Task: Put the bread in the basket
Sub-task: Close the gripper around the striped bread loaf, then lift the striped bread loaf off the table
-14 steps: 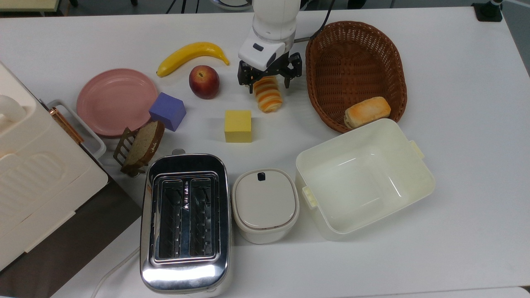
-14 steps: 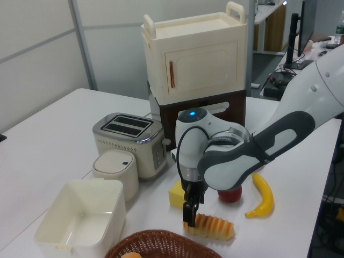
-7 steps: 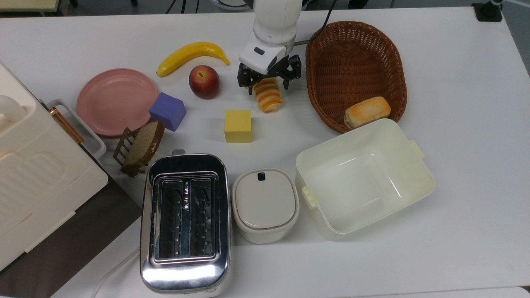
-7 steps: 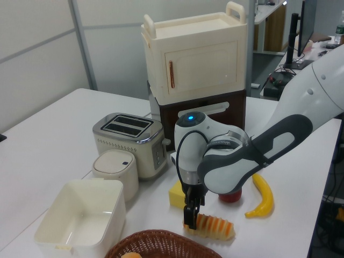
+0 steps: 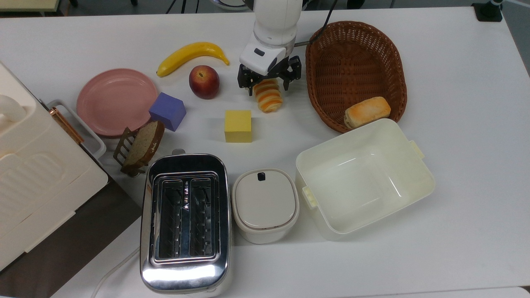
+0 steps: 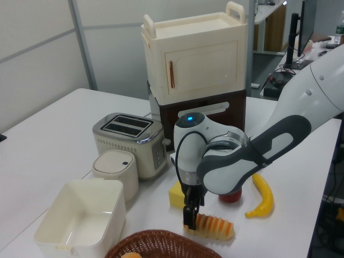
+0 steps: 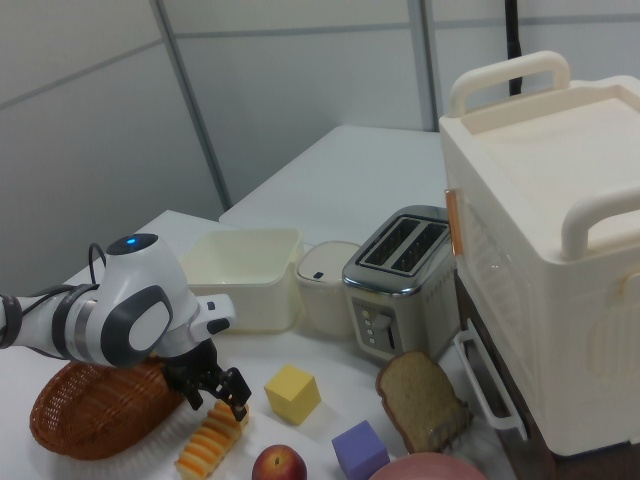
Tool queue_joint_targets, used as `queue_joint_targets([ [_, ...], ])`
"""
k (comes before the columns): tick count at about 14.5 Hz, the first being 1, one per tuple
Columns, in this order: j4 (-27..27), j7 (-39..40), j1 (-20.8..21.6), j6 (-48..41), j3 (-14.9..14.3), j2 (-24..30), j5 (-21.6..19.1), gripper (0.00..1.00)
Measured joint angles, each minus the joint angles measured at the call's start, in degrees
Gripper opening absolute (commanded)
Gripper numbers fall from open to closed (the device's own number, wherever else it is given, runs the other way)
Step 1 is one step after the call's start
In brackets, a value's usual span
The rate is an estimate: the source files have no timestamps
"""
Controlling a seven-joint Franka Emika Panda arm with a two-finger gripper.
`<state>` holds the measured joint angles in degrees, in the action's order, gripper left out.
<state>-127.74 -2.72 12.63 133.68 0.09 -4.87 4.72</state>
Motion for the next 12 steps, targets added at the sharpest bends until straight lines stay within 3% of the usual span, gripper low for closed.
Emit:
queue_joint_targets([
  [4,0.0,0.0,0.0,0.0,0.0,-0.3,0.0,1.00],
  [5,0.0,0.0,0.0,0.0,0.0,-0.6,0.2,0.93],
  [6,0.0,0.0,0.0,0.0,0.0,-0.9,0.8,0.75],
  [8,0.0,0.0,0.2,0.0,0.0,-1.7,2.0,0.30],
  [10,0.0,0.0,0.2,0.0,0.1,-2.1,2.4,0.19],
  [12,0.0,0.0,0.2,0.0,0.1,-2.1,2.5,0.19],
])
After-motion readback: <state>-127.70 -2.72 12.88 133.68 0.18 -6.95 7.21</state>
